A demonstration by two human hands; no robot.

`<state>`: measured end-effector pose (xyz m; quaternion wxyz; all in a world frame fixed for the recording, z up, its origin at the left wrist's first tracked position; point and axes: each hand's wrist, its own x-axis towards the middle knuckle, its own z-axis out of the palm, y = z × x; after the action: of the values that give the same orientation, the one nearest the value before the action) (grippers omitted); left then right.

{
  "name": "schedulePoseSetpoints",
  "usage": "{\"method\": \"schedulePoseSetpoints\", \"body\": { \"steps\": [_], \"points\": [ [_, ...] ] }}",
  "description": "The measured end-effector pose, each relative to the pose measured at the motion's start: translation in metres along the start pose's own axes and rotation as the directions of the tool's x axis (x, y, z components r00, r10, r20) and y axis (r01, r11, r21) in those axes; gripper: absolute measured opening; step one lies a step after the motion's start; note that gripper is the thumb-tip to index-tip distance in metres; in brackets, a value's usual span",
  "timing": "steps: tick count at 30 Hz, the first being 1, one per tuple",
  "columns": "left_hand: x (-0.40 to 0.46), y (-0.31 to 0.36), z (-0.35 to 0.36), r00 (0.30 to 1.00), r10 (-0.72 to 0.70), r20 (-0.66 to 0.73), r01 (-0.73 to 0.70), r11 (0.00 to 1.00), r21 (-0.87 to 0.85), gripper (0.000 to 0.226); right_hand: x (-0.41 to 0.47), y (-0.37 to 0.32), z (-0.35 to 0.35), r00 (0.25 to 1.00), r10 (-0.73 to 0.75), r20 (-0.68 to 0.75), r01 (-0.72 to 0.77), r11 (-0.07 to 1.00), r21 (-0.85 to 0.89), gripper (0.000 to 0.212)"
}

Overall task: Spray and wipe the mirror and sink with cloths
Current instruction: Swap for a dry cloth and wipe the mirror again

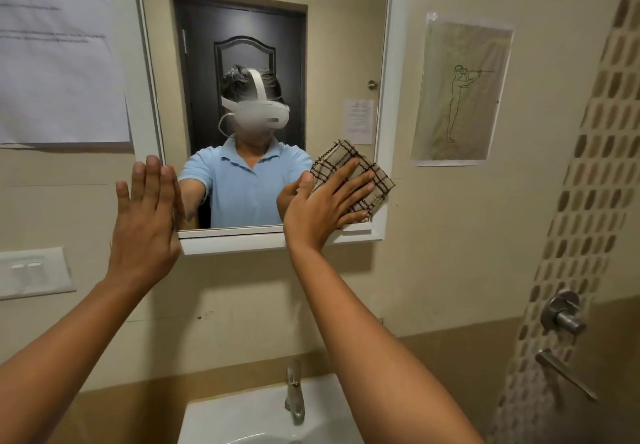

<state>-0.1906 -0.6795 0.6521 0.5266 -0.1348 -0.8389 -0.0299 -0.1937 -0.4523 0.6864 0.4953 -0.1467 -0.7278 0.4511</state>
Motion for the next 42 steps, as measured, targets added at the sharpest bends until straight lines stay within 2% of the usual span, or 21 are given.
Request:
{"method": "schedulePoseSetpoints", "body": {
  "steps": [2, 6, 8, 12, 16, 18, 21, 25, 29, 32, 34, 36, 39, 42],
  "points": [
    [0.0, -0.001, -0.001, 1.0, 0.005, 0.005, -0.005, 1.0, -0.004, 0.084, 0.003, 0.005, -0.002, 0.999, -0.032, 0.0, 0.032, 0.999, -0.001, 0.077],
    [0.0, -0.005, -0.005, 0.999, 0.035, 0.032, -0.035, 0.999, 0.021, 0.081, 0.012, 0.031, -0.008, 0.98, -0.198, -0.027, 0.196, 0.978, -0.072, 0.075],
    [-0.001, -0.006, -0.006, 0.999, 0.031, 0.042, -0.032, 0.999, 0.029, 0.081, 0.012, 0.04, -0.012, 0.971, -0.236, -0.03, 0.234, 0.971, -0.045, 0.072],
    [0.0, -0.002, -0.006, 0.999, 0.01, 0.039, -0.011, 1.0, 0.007, 0.077, 0.006, 0.066, -0.022, 0.9, -0.434, 0.043, 0.435, 0.9, -0.035, 0.062],
    [-0.002, -0.003, -0.004, 0.999, 0.008, 0.044, -0.008, 1.0, -0.001, 0.076, 0.0, 0.066, -0.021, 0.86, -0.498, 0.109, 0.506, 0.86, -0.071, 0.06],
    [-0.002, -0.004, -0.004, 0.999, 0.01, 0.039, -0.009, 1.0, -0.006, 0.076, -0.018, 0.053, -0.01, 0.792, -0.578, 0.196, 0.606, 0.783, -0.143, 0.061],
    [-0.003, -0.006, -0.004, 0.999, 0.032, 0.031, -0.032, 0.999, -0.017, 0.076, -0.058, 0.039, 0.01, 0.646, -0.698, 0.31, 0.761, 0.623, -0.183, 0.063],
    [-0.011, -0.014, -0.007, 0.997, 0.073, 0.019, -0.073, 0.997, -0.018, 0.074, -0.099, 0.028, 0.029, 0.546, -0.747, 0.378, 0.833, 0.531, -0.154, 0.07],
    [-0.021, -0.019, -0.006, 0.995, 0.096, 0.038, -0.095, 0.995, -0.033, 0.077, -0.112, 0.027, 0.032, 0.371, -0.809, 0.456, 0.925, 0.364, -0.107, 0.077],
    [-0.026, -0.019, -0.006, 0.994, 0.094, 0.057, -0.092, 0.994, -0.052, 0.075, -0.101, 0.04, 0.029, 0.26, -0.868, 0.423, 0.963, 0.266, -0.044, 0.067],
    [-0.029, -0.015, -0.005, 0.995, 0.083, 0.063, -0.079, 0.995, -0.062, 0.071, -0.091, 0.055, 0.025, 0.145, -0.897, 0.416, 0.989, 0.15, -0.022, 0.058],
    [-0.033, -0.01, -0.002, 0.996, 0.07, 0.061, -0.066, 0.996, -0.062, 0.07, -0.079, 0.07, 0.018, 0.069, -0.902, 0.426, 0.998, 0.057, -0.041, 0.051],
    [-0.038, -0.005, 0.004, 0.997, 0.05, 0.055, -0.047, 0.997, -0.059, 0.08, -0.059, 0.094, 0.004, 0.072, -0.892, 0.447, 0.994, 0.026, -0.108, 0.052],
    [-0.046, 0.004, 0.009, 0.997, 0.027, 0.07, -0.022, 0.997, -0.072, 0.082, -0.045, 0.12, -0.02, 0.148, -0.865, 0.479, 0.981, 0.069, -0.179, 0.058]
  ]
}}
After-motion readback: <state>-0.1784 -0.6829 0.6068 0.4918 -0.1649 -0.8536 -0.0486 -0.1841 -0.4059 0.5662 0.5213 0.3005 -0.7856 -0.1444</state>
